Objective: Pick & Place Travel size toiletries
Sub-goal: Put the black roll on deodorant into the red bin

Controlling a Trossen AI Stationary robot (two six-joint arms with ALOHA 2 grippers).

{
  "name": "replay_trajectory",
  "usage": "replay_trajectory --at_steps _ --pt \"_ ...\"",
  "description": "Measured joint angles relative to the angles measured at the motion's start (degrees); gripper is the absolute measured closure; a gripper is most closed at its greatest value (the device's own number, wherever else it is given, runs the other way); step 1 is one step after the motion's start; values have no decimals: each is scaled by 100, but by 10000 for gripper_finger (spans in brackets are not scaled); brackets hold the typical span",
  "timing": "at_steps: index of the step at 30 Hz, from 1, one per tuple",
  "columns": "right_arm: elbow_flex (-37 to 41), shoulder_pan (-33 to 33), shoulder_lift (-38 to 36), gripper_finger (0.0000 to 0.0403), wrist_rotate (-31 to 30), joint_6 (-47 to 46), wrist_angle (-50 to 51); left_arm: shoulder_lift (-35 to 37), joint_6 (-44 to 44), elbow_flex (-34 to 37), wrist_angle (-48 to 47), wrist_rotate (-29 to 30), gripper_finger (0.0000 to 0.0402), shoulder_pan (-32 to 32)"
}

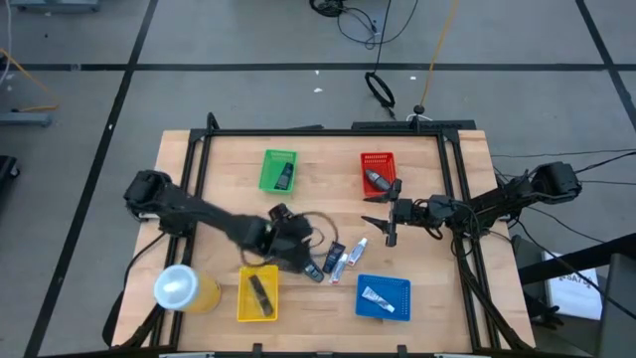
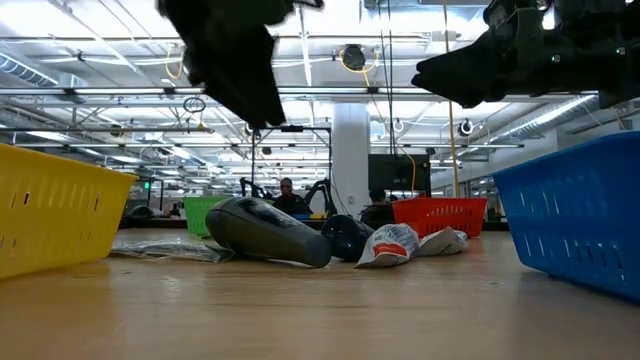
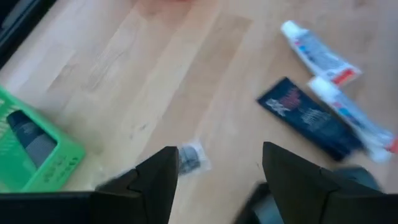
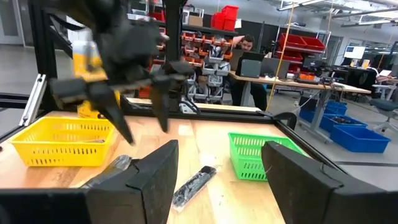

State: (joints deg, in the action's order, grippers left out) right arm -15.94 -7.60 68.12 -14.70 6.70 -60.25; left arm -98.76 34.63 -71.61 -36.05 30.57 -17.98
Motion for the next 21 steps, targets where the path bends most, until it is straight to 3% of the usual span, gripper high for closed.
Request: replay_trajectory --at_steps 5,12,16,21 --pt "0 0 0 181 -4 2 57 -85 -587 0 -281 -1308 174 797" --pt "0 0 -2 183 -7 10 190 -90 -1904 0 -941 -2457 174 1562" --pt "0 0 0 183 -11 48 370 -90 -3018 0 -774 -3441 174 1391" --pt "0 0 0 185 -10 48 370 -249 -3875 0 63 -3484 174 838"
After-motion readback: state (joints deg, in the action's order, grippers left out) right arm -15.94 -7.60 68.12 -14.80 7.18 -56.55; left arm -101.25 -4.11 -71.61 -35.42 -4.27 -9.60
